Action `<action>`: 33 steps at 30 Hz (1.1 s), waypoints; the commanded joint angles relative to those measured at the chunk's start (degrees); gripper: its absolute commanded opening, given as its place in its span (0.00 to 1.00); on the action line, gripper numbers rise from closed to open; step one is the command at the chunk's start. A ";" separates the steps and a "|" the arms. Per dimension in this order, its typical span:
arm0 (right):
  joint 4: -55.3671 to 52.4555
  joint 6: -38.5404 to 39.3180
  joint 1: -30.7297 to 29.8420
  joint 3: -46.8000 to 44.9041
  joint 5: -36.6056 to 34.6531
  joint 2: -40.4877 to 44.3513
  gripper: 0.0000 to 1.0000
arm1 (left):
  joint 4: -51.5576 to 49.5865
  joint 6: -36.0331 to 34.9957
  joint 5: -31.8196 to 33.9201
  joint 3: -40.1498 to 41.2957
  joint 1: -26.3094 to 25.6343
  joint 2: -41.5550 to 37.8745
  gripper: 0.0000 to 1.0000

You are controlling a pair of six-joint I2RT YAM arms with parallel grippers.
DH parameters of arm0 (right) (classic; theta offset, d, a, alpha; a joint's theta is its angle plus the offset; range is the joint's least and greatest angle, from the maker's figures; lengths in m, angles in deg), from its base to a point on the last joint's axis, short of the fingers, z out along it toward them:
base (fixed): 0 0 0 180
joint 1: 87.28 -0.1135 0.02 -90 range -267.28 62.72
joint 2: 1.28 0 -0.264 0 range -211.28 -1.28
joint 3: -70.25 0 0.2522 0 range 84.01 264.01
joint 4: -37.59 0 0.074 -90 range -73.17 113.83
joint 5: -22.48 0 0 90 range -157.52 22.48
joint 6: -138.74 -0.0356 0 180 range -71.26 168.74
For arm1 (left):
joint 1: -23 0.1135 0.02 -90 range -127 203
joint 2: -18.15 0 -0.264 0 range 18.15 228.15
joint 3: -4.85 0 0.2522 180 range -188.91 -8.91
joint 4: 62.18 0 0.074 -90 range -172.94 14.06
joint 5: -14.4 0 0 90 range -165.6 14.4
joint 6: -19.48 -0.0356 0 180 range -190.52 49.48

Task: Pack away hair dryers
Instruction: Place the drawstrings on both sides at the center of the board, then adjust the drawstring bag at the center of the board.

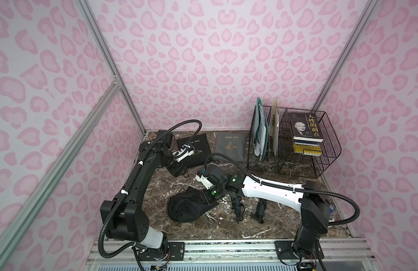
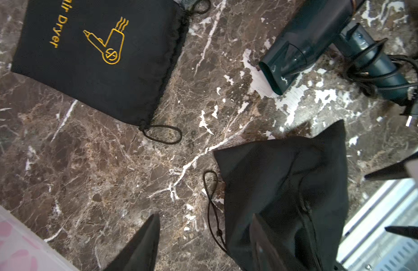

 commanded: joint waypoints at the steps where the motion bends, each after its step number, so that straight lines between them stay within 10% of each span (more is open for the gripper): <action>1: -1.69 2.25 -1.21 -0.39 3.65 -1.25 0.43 | -6.81 -1.39 -3.69 -3.02 0.43 0.11 0.64; 15: -4.63 3.80 -1.77 13.53 4.68 -16.20 0.42 | -17.30 18.93 -0.50 -32.48 2.10 -6.82 0.78; 33: -6.79 2.88 0.56 47.93 6.91 -37.60 0.42 | -14.82 22.11 -0.33 -25.79 2.10 -13.94 0.78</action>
